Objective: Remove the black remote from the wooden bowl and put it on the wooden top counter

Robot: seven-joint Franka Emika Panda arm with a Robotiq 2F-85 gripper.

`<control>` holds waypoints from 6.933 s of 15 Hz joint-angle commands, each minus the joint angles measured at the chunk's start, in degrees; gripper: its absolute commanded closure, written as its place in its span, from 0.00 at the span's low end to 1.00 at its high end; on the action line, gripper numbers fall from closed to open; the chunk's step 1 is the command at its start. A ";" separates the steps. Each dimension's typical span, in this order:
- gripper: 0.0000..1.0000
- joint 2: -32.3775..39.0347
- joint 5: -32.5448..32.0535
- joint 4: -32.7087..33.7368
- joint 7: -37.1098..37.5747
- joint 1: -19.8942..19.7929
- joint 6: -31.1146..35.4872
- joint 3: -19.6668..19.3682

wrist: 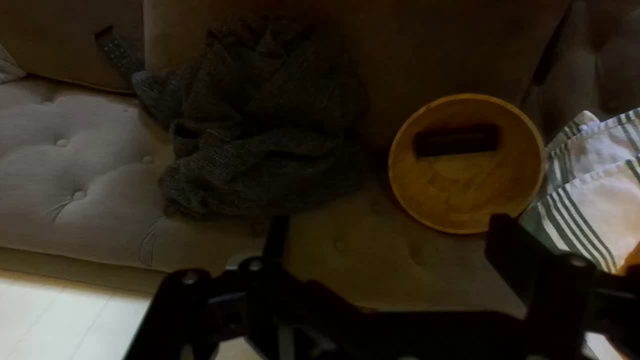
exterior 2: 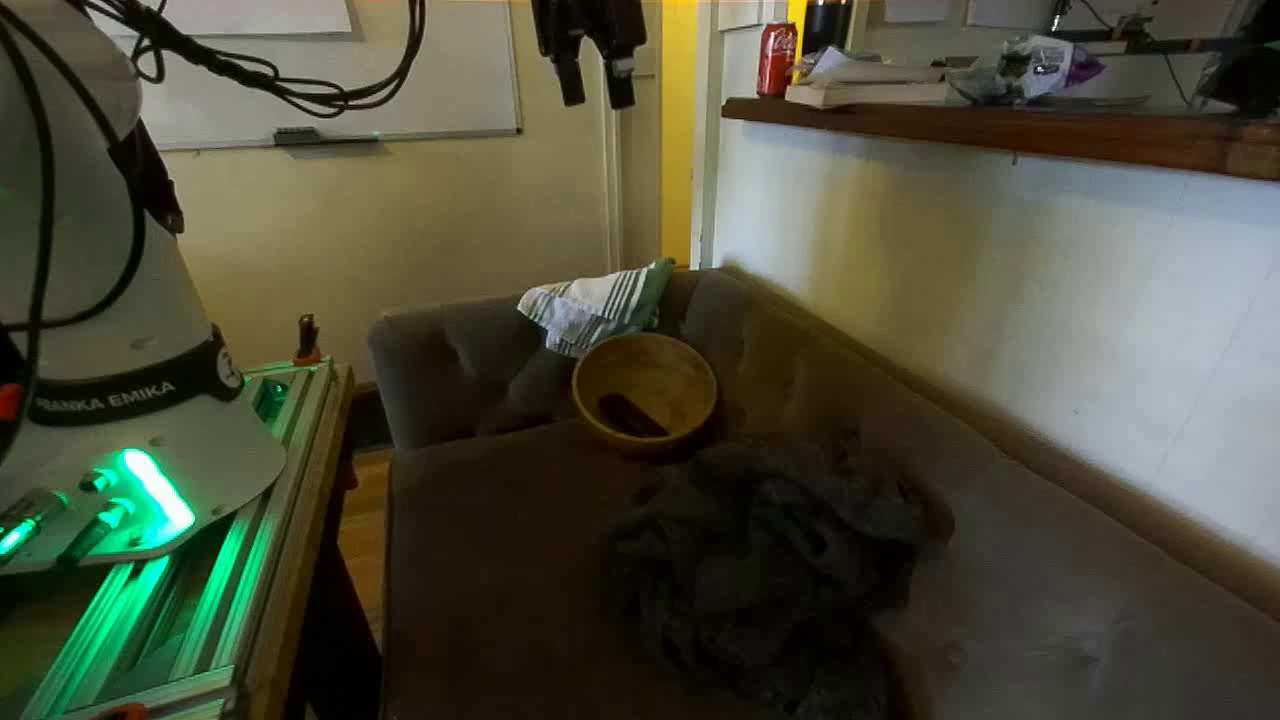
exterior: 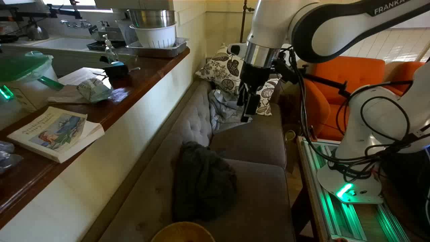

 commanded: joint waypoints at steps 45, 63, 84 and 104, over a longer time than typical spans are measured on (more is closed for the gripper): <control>0.00 61.52 56.37 18.63 1.01 9.90 -0.88 12.67; 0.00 63.49 15.46 35.89 -18.86 10.98 -11.11 17.38; 0.00 89.59 -14.25 60.93 -45.89 12.22 0.53 16.24; 0.00 102.93 -15.56 67.52 -64.89 12.60 8.28 15.17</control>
